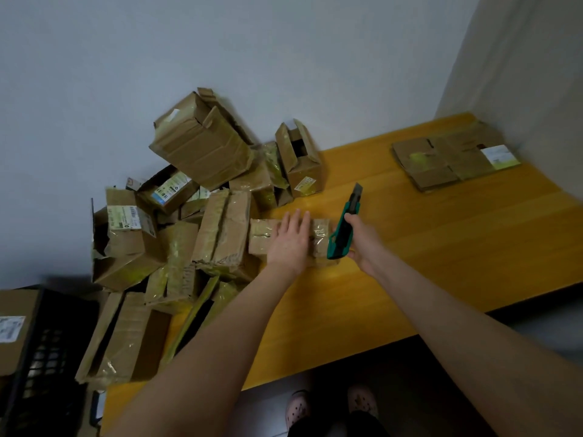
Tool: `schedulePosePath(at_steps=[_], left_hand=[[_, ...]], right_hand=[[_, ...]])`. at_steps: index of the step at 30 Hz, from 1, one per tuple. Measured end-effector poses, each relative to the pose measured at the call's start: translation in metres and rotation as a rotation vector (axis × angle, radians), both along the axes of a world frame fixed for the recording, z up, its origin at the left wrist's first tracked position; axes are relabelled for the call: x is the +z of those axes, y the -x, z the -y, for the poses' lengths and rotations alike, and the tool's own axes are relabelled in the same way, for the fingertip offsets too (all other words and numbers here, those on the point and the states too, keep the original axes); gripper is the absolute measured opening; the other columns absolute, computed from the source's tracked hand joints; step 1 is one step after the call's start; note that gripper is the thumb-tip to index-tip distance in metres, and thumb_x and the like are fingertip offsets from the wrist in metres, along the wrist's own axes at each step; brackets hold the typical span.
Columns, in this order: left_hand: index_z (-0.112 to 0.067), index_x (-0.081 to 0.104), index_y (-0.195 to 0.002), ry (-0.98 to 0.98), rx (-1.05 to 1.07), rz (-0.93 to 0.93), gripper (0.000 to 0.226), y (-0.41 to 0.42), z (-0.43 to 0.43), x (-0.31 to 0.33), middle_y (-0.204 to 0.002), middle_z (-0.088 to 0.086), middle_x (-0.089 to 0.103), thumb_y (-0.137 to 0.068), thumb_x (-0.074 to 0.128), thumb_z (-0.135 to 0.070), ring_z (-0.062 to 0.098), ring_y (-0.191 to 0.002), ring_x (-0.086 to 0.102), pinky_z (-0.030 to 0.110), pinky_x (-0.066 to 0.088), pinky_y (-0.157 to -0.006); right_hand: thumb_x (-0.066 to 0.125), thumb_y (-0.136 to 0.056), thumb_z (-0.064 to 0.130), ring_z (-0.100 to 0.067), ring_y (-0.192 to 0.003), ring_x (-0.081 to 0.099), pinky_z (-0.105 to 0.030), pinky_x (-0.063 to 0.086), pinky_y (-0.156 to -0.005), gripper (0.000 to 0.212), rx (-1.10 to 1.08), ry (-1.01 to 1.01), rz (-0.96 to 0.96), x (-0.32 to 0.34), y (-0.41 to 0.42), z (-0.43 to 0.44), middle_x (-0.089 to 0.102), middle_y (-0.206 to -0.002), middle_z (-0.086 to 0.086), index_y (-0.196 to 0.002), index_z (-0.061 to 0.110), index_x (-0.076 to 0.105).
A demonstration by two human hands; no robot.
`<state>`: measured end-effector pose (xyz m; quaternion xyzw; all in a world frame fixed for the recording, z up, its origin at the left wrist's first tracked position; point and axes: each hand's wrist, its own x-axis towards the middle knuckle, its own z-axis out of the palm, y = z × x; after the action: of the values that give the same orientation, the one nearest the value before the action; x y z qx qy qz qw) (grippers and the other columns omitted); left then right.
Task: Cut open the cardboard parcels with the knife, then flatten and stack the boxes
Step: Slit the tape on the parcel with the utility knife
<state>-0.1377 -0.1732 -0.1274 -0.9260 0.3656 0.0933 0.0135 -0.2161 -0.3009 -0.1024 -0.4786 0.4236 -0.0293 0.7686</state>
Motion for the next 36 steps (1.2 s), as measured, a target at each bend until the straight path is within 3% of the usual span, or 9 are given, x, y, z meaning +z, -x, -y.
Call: schedulePosePath(at_steps=[3, 6, 10, 11, 13, 16, 23, 27, 36], left_hand=[[-0.020, 0.009, -0.154, -0.074, -0.029, -0.034, 0.090, -0.005, 0.010, -0.004, -0.158, 0.006, 0.020, -0.087, 0.068, -0.023, 0.030, -0.147, 0.013, 0.043, 0.017, -0.120], [-0.020, 0.016, -0.153, -0.092, -0.032, -0.048, 0.085, -0.006, 0.014, -0.008, -0.155, 0.005, 0.027, -0.087, 0.069, -0.019, 0.029, -0.146, 0.018, 0.043, 0.026, -0.118], [-0.019, 0.020, -0.152, -0.087, -0.042, -0.065, 0.085, -0.008, 0.015, -0.004, -0.151, 0.005, 0.030, -0.084, 0.071, -0.021, 0.028, -0.143, 0.022, 0.039, 0.031, -0.114], [-0.019, 0.021, -0.152, -0.088, -0.046, -0.061, 0.085, -0.008, 0.016, -0.003, -0.150, 0.005, 0.031, -0.084, 0.071, -0.021, 0.027, -0.142, 0.024, 0.038, 0.032, -0.113], [-0.019, 0.022, -0.151, -0.092, -0.042, -0.055, 0.082, -0.007, 0.018, -0.002, -0.149, 0.005, 0.033, -0.084, 0.070, -0.022, 0.026, -0.141, 0.026, 0.038, 0.033, -0.112], [-0.019, 0.023, -0.151, -0.094, -0.037, -0.047, 0.081, -0.006, 0.019, -0.001, -0.148, 0.006, 0.034, -0.085, 0.070, -0.022, 0.027, -0.140, 0.026, 0.038, 0.033, -0.113], [-0.022, 0.024, -0.151, -0.070, -0.018, -0.036, 0.079, -0.004, 0.017, -0.004, -0.148, 0.005, 0.035, -0.086, 0.069, -0.023, 0.027, -0.141, 0.028, 0.040, 0.036, -0.112], [-0.023, 0.024, -0.151, -0.050, -0.014, -0.022, 0.080, -0.002, 0.014, -0.008, -0.149, 0.005, 0.036, -0.086, 0.069, -0.022, 0.028, -0.142, 0.027, 0.043, 0.036, -0.111], [-0.019, 0.020, -0.153, -0.072, -0.005, -0.017, 0.077, -0.002, 0.017, -0.007, -0.147, 0.008, 0.035, -0.090, 0.064, -0.022, 0.030, -0.142, 0.025, 0.042, 0.036, -0.111]], right_hand=[[0.043, -0.101, 0.029, -0.014, -0.089, 0.059, -0.029, 0.049, -0.068, 0.023, 0.060, 0.071, -0.052, -0.003, 0.007, 0.005, 0.062, -0.109, -0.007, -0.115, 0.013, 0.053], [0.046, -0.100, 0.030, -0.024, -0.094, 0.061, -0.038, 0.052, -0.081, 0.020, 0.188, 0.331, -0.163, -0.017, 0.021, 0.013, 0.061, -0.099, -0.007, -0.105, 0.013, 0.055], [0.046, -0.098, 0.026, -0.020, -0.062, 0.048, -0.031, 0.036, -0.056, 0.022, 0.427, 0.694, -0.273, -0.036, 0.049, 0.017, 0.048, -0.070, -0.004, -0.077, 0.019, 0.046], [0.045, -0.097, 0.026, -0.019, -0.059, 0.045, -0.031, 0.034, -0.055, 0.020, 0.465, 0.730, -0.278, -0.038, 0.055, 0.017, 0.047, -0.069, -0.003, -0.078, 0.021, 0.047], [0.044, -0.097, 0.025, -0.019, -0.060, 0.048, -0.030, 0.036, -0.054, 0.012, 0.518, 0.777, -0.277, -0.039, 0.062, 0.017, 0.053, -0.074, -0.004, -0.100, 0.024, 0.055], [0.045, -0.097, 0.029, -0.018, -0.056, 0.048, -0.028, 0.036, -0.049, 0.037, 0.614, 0.850, -0.301, -0.037, 0.068, 0.016, 0.055, -0.071, -0.002, -0.133, 0.029, 0.050], [0.047, -0.095, 0.034, -0.013, -0.057, 0.051, -0.026, 0.041, -0.048, 0.048, 0.616, 0.915, -0.321, -0.035, 0.070, 0.012, 0.058, -0.073, 0.004, -0.143, 0.029, 0.045], [0.048, -0.095, 0.033, -0.013, -0.052, 0.047, -0.024, 0.036, -0.044, 0.051, 0.559, 0.912, -0.315, -0.036, 0.067, 0.005, 0.051, -0.062, 0.005, -0.145, 0.029, 0.040], [0.048, -0.094, 0.034, -0.013, -0.050, 0.043, -0.024, 0.032, -0.044, 0.053, 0.702, 0.956, -0.346, -0.028, 0.069, 0.008, 0.052, -0.063, 0.003, -0.147, 0.029, 0.039]])
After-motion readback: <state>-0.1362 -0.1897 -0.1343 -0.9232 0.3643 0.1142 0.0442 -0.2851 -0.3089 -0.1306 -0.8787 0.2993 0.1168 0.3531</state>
